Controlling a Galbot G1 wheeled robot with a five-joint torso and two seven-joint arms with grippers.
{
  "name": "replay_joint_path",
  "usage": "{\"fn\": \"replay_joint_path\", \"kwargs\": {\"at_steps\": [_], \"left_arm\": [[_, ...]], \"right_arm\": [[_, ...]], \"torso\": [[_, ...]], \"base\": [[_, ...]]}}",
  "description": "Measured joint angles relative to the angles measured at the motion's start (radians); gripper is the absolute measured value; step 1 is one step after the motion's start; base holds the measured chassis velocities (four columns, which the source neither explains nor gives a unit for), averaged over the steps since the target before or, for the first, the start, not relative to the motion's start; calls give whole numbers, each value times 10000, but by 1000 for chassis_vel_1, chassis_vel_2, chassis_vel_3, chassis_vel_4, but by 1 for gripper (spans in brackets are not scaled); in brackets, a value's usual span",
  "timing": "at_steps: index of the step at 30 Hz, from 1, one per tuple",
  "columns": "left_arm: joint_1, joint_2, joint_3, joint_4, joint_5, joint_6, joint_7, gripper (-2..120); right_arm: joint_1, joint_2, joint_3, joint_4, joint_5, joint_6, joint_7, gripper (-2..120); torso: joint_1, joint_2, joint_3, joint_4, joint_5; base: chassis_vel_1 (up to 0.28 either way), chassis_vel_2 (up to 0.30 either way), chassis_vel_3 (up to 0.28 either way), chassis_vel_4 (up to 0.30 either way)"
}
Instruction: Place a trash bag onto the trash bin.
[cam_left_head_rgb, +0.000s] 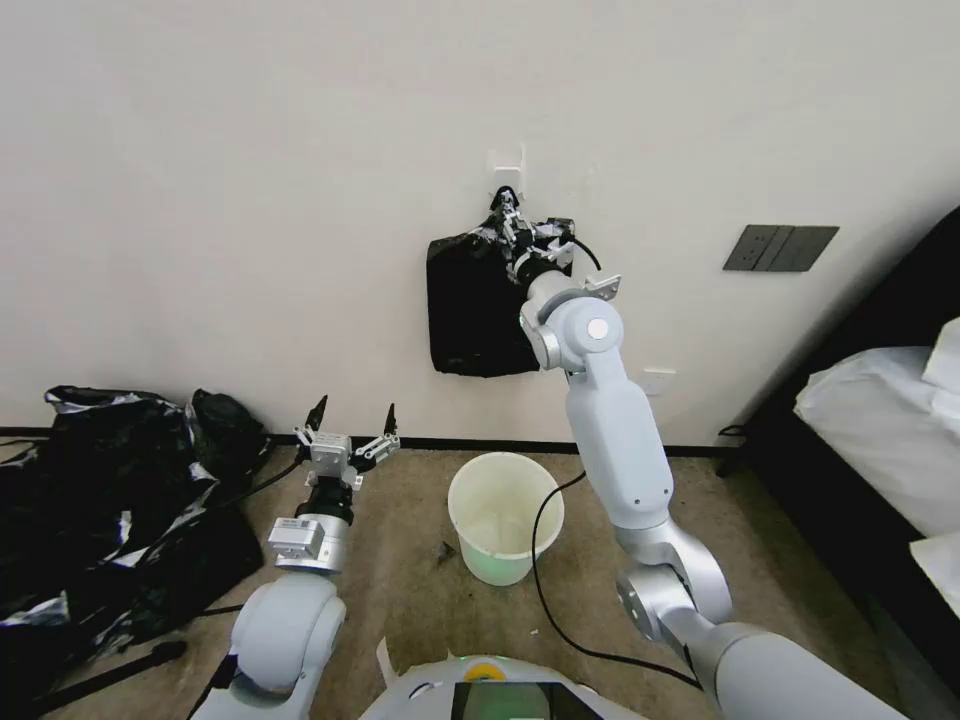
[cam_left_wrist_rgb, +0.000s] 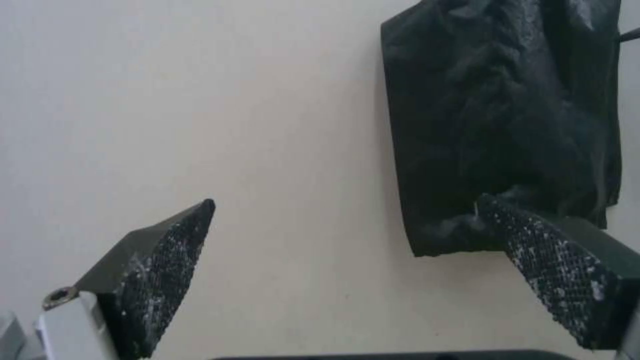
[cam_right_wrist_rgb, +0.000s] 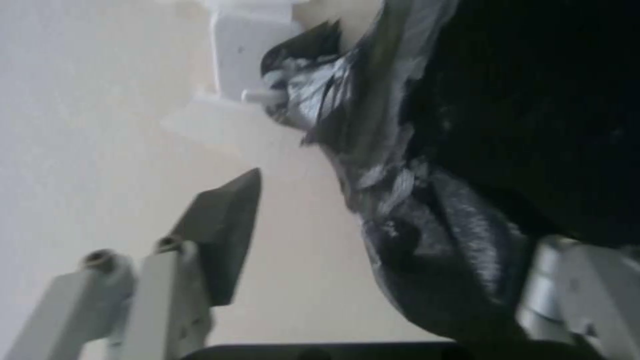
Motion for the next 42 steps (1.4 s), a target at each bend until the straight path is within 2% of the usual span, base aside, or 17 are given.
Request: {"fn": "replay_joint_path", "kwargs": {"at_steps": [3,8,20,21,22,25,28,30,31,42], "left_arm": [[-12,-1,23,5,2,-13,4,100],[-17,-6,26,60,1,-91,-2,100],[-40,-15,17,83,-120,-261,-292,100],[-40,-15,17,83,-120,-261,-292,100],[-45,-16,23,83,-158,-266,-315,100],[-56,-15,31,83,-190,-272,-335,100],[-66,-15,44,81,-200,-279,-338,100],[-70,-15,52,80,-200,-280,-339,100],[-73,-18,68,81,-201,-284,-339,100],[-43,-89,100,128,-175,-470,-331,100]], "right_arm": [[47,0,34,0,111,24,46,84],[172,51,30,-128,120,38,80,84],[340,234,175,-620,54,132,59,39],[340,234,175,-620,54,132,59,39],[308,223,205,-619,81,142,57,32],[232,195,225,-569,134,150,47,26],[78,167,234,-400,186,157,19,11],[27,164,229,-356,187,157,13,8],[-10,169,217,-321,186,157,9,1],[-137,160,159,-129,191,235,176,0]], "torso": [[0,0,0,0,0],[0,0,0,0,0],[0,0,-1,0,0],[0,0,-1,0,0],[0,0,0,0,0],[0,0,0,0,0],[0,0,-1,-1,0],[0,0,-1,0,0],[0,0,-1,-1,0],[-1,0,-1,1,0]], "base": [[0,0,0,0],[0,0,0,0],[0,0,0,0],[0,0,0,0],[0,0,0,0],[0,0,0,0],[0,0,0,0],[0,0,0,0],[0,0,0,0],[0,0,0,0]]}}
